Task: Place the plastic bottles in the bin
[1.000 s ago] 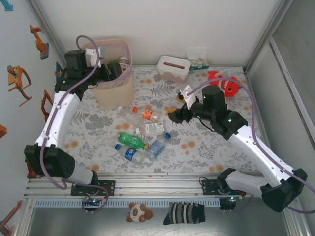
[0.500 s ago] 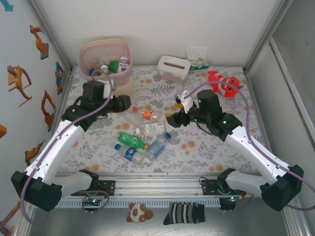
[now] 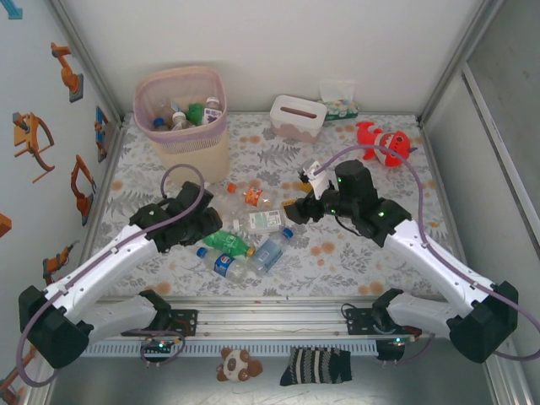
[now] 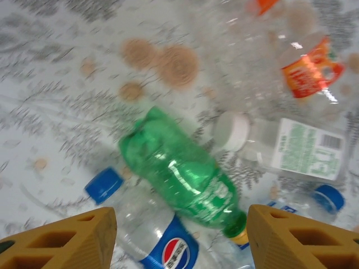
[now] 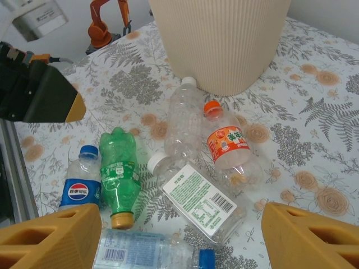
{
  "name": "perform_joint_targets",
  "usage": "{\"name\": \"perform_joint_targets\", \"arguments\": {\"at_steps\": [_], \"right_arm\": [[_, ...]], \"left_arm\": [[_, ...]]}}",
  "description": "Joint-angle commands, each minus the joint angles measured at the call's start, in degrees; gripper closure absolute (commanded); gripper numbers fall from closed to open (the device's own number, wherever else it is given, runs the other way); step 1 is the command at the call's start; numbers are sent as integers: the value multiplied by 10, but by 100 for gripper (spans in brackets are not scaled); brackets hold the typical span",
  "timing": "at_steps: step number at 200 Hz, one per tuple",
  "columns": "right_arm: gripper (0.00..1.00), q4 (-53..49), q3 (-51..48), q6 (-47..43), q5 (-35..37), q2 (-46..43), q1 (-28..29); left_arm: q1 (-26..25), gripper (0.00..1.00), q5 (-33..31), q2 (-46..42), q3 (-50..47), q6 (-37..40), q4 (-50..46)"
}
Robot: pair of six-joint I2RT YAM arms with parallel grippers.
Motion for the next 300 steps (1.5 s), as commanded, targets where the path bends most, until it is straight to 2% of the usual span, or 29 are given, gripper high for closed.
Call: {"name": "perform_joint_targets", "arguments": {"at_steps": [1, 47, 84, 104, 220, 300], "right_arm": [[26, 23, -10, 9, -3, -8, 6], [26, 28, -22, 11, -3, -14, 7], [26, 29, -24, 7, -3, -16, 8], [26, 31, -25, 8, -3, -18, 8], [26, 24, -26, 8, 2, -16, 8], [26, 22, -21, 9, 2, -6, 9]], "left_arm": [[-16, 38, -53, -3, -14, -133, -78], [-35, 36, 10, -8, -72, -214, -42], [-41, 32, 57, -38, -155, -258, 45], [-41, 32, 62, -56, -186, -277, 89], [-25, 29, 96, -46, -268, -323, 158], [-19, 38, 102, -65, -311, -347, 197]]}}
